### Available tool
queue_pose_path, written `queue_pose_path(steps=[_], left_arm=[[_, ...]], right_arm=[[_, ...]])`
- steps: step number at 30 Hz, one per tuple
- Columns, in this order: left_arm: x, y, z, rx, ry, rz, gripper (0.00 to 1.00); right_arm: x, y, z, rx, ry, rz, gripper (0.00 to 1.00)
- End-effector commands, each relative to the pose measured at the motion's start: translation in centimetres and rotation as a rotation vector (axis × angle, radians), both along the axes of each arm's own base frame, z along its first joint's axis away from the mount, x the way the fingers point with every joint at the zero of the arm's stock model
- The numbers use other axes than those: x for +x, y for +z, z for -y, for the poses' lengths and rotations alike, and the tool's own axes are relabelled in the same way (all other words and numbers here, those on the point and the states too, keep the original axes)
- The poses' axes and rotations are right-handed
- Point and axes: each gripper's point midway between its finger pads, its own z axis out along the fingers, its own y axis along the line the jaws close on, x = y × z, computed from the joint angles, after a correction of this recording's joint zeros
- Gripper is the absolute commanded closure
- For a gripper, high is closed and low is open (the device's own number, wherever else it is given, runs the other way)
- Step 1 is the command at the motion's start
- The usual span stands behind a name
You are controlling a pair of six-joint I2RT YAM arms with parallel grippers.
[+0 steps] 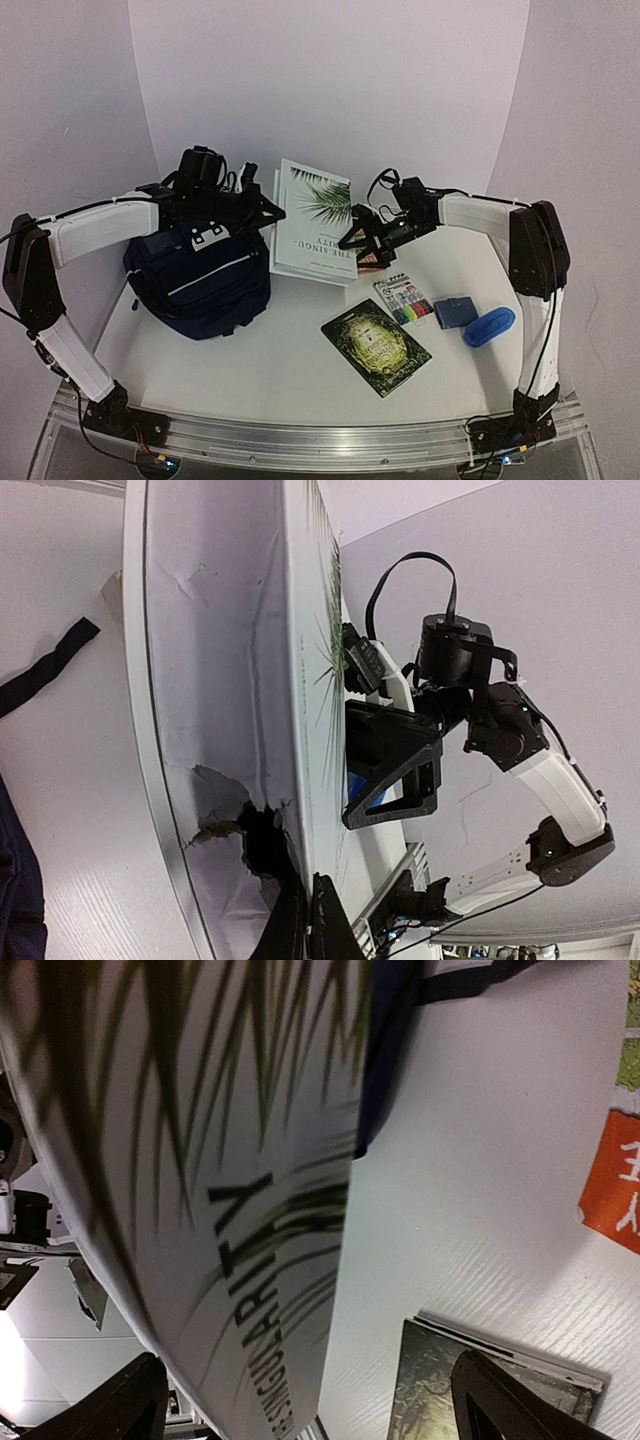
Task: Pack the student bag
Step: Pick up the book from the center of the board.
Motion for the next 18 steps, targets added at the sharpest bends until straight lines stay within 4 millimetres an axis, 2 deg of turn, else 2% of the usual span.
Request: queue_pose_path(steps=[1,3,8,12,15,18], left_arm=[[-1.1,5.8,0.8,-0.155,-0.086,0.104,1.0],[-1.2,6.2,1.1,-0.184,-0.107,0.103,1.0],[-1.1,6.6,0.9,-0.209,-0.1,0.113,1.0],[-0.7,5.9,0.5,-0.187,-0.071,0.111,1.0],[-0.7,5.0,0.5,-0.159,-0.073,0.085,1.0],[-0.9,4.6,0.5,-0.14,-0.081,0.073,0.95]], right_arm=[[-1.0,8.0,-1.3,0.16,0.069,0.079,0.04],[-1.5,9.2,-1.9,0.183,0.087,0.066,0.1],[-2.4,12.1,-2.5,0.218,0.099,0.073,0.33],[-2.5,13.5,-2.6,0.237,0.087,0.059,0.48],[-2.4,14.7,-2.6,0.252,0.076,0.065,0.63],[-2.5,15.6,-2.5,0.266,0.072,0.078,0.75]])
